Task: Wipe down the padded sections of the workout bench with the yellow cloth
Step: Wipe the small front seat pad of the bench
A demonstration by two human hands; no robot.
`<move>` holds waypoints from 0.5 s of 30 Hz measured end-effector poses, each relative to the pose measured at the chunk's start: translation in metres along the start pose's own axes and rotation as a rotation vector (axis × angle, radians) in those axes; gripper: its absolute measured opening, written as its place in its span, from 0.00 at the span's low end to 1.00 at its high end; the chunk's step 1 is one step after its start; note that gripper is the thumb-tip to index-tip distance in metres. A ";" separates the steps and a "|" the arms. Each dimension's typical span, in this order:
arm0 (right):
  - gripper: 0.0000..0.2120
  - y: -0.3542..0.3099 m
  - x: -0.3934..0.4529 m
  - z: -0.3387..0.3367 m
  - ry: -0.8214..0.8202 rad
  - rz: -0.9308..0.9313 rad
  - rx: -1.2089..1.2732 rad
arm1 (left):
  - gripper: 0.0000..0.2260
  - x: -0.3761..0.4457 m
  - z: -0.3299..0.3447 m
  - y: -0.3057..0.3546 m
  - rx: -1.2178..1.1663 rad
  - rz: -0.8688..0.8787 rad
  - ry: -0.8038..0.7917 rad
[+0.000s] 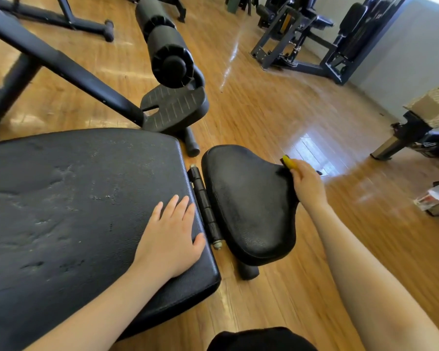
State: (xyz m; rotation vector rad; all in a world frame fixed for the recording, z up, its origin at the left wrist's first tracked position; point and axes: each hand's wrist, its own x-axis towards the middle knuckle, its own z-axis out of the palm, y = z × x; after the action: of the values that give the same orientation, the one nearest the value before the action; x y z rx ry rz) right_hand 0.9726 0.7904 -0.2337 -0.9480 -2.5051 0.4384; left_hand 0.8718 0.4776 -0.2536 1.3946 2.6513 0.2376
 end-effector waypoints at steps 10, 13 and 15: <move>0.17 -0.055 0.025 0.031 -0.221 -0.098 -0.177 | 0.42 0.000 0.003 0.002 -0.005 -0.024 0.019; 0.16 -0.043 0.016 0.029 -0.271 -0.236 -0.164 | 0.43 0.001 0.004 0.001 -0.017 -0.020 0.013; 0.16 -0.025 0.016 0.017 -0.242 -0.219 -0.056 | 0.43 0.001 0.002 0.001 -0.033 -0.018 0.018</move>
State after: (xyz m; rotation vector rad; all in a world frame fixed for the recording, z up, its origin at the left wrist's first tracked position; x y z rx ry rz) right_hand 0.9400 0.7806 -0.2331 -0.6632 -2.8146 0.4369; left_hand 0.8725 0.4792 -0.2555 1.3639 2.6607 0.2922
